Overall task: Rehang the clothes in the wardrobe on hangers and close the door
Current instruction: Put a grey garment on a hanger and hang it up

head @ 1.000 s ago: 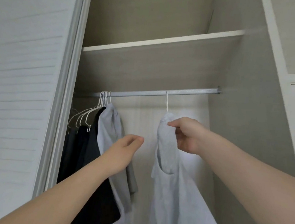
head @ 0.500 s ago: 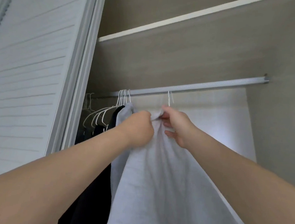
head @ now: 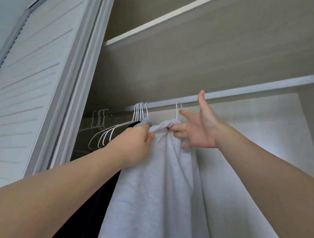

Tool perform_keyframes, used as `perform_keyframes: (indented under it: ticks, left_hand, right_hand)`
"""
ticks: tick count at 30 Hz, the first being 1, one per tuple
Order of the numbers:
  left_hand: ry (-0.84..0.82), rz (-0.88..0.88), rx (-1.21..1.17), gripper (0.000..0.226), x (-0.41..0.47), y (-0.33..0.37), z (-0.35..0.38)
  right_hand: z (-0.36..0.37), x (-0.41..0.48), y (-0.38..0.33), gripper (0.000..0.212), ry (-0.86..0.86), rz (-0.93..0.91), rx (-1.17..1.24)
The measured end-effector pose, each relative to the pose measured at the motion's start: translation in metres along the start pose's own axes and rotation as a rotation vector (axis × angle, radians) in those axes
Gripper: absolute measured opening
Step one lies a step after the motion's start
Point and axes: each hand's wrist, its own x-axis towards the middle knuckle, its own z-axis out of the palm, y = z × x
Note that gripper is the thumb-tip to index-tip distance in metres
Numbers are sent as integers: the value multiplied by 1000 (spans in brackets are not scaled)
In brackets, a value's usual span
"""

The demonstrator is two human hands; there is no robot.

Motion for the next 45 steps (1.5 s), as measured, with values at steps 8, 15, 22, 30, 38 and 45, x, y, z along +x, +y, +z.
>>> perform_keyframes:
  ticks: [8,15,22,30,38,45]
  left_hand:
    - [171,-59,118,31,26,-21,13]
    - [223,-114,91,30,35,-34,13]
    - [143,-176,195,20,54,-31,9]
    - [-46,-250,378,20,66,-23,15]
    - [-128,-250,460,11,59,-29,7]
    - [-186,-221,548,34,56,-39,14]
  right_hand:
    - [-13,54,-11,122,-120,-68,10]
    - [-14,85,-14,124,-223,-107,24]
    - [-10,104,-15,122,-153,-87,8]
    - [-2,105,7,113,-81,-34,-32]
    - [6,112,30,75,422,-298,-266]
    - [39,139,50,72,303,-230,-303]
